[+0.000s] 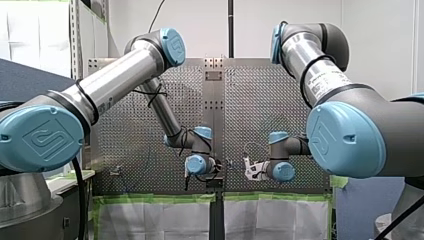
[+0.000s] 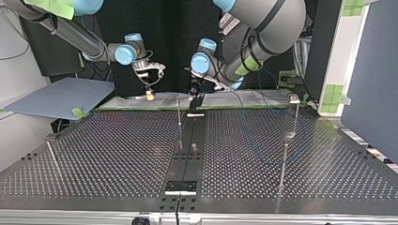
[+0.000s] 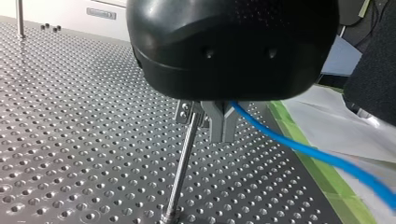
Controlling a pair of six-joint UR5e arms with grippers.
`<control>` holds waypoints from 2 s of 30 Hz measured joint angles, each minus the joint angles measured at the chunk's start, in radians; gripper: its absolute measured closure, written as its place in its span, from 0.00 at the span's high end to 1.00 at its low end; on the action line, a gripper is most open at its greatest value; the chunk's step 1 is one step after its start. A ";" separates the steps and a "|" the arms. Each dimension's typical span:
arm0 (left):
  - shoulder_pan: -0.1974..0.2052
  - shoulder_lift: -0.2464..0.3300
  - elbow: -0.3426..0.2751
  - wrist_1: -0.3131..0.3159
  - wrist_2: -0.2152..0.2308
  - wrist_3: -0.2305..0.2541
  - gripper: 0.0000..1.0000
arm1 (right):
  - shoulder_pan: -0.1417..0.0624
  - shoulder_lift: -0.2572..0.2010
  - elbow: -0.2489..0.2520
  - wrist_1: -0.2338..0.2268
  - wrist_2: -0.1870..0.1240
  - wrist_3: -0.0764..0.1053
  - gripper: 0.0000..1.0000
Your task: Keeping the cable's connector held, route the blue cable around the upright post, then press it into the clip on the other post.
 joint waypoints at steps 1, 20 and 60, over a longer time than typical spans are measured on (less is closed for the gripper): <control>0.000 0.000 0.000 0.001 0.000 -0.001 0.00 | -0.002 0.000 -0.001 0.001 0.000 0.001 0.00; -0.006 -0.081 0.109 -0.071 0.019 -0.041 0.00 | -0.039 0.000 -0.033 0.033 -0.001 0.018 0.00; 0.058 -0.101 0.207 -0.076 0.069 -0.165 0.00 | -0.067 0.066 -0.133 0.076 -0.026 0.006 0.00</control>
